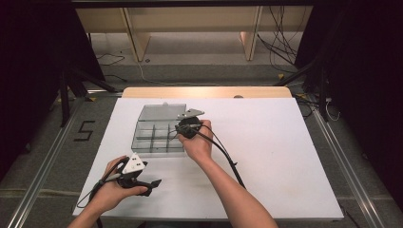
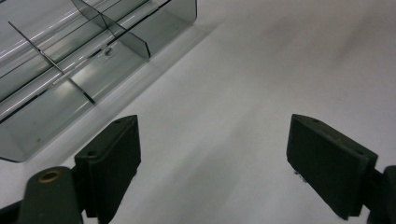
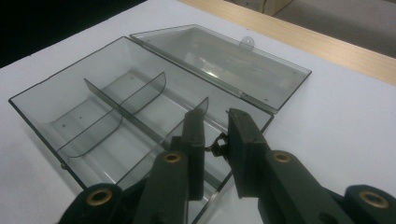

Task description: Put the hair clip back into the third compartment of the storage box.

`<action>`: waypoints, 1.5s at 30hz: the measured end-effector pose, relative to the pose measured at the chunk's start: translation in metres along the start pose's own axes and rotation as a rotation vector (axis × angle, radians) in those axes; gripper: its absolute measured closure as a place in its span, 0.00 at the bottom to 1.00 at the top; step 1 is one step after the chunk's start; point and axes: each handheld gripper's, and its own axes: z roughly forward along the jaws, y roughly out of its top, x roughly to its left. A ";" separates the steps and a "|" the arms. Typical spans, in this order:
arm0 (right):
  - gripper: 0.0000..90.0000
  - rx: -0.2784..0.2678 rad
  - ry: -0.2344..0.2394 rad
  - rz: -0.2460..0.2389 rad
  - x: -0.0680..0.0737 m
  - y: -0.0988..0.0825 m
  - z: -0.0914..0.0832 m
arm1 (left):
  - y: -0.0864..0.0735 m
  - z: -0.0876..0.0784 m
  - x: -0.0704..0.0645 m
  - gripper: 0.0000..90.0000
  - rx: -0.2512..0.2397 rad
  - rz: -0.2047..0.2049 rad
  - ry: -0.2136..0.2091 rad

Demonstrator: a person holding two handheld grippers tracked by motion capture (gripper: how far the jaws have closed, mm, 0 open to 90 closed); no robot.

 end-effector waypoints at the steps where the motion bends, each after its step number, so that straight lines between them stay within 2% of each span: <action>1: 0.86 0.003 0.001 0.005 0.000 0.000 0.000 | 0.000 0.000 0.000 0.19 0.000 -0.001 0.000; 45: 0.86 0.022 -0.011 0.014 -0.005 0.005 0.019 | 0.000 0.001 0.001 0.19 0.002 -0.003 -0.001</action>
